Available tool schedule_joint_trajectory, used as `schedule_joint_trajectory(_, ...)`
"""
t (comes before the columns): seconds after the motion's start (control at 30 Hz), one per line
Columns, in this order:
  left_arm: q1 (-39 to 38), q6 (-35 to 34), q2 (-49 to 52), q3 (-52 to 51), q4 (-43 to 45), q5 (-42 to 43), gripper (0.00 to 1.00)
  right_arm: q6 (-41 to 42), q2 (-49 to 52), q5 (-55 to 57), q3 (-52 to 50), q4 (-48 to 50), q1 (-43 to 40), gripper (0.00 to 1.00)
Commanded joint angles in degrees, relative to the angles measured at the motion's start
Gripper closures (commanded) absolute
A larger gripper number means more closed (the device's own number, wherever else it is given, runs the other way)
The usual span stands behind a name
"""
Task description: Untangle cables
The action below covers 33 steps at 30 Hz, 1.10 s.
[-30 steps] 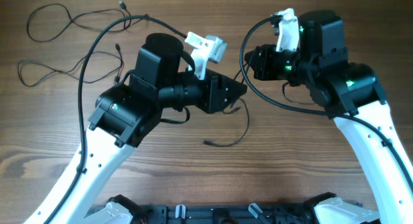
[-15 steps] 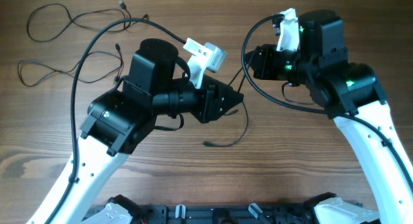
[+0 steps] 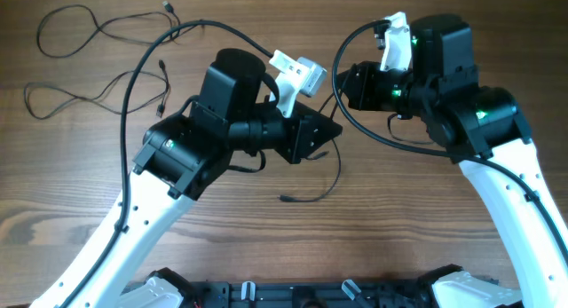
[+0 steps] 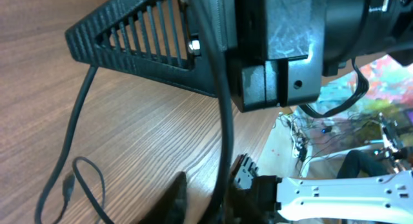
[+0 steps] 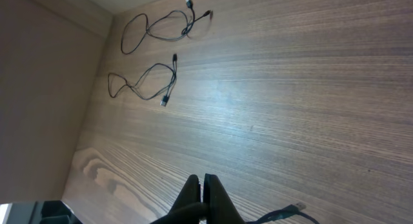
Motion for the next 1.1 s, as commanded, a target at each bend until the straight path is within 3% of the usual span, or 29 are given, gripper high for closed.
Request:
schedule_joint_trajectory(0.0, -0.2, 0.9, 0.0, 0.2, 0.4, 0.0, 0.96, 0.2, -0.5, -1.2, 0.6, 0.1, -0.1, 0.96)
schedule_joint_trajectory(0.57, 1.9, -2.8, -5.8, 0.2, 8.3, 0.0, 0.96, 1.7, -0.4, 10.5, 0.6, -10.7, -0.1, 0.92)
schedule_joint_trajectory(0.6, 1.9, -2.8, -6.3, 0.2, 8.6, 0.0, 0.96, 1.7, -0.4, 10.5, 0.6, -10.9, -0.1, 0.84)
schedule_joint_trajectory(0.67, 1.9, -2.8, -7.2, 0.2, 9.6, 0.0, 0.96, 1.6, -0.4, 10.5, 0.6, -11.5, -0.1, 0.47)
schedule_joint_trajectory(0.73, 2.3, -2.8, -8.2, 0.2, 10.8, 0.0, 0.96, 1.6, -0.4, 10.5, 0.6, -12.5, -0.1, 0.2)
schedule_joint_trajectory(0.8, 2.9, -2.8, -8.9, 0.2, 11.4, 0.0, 0.96, 1.5, -0.4, 10.5, 0.6, -13.6, -0.1, 0.13)
schedule_joint_trajectory(1.07, 5.7, -5.4, -9.3, 0.2, 11.3, -0.6, 0.96, 1.6, -0.4, 10.3, 0.6, -14.3, -0.1, 0.09)
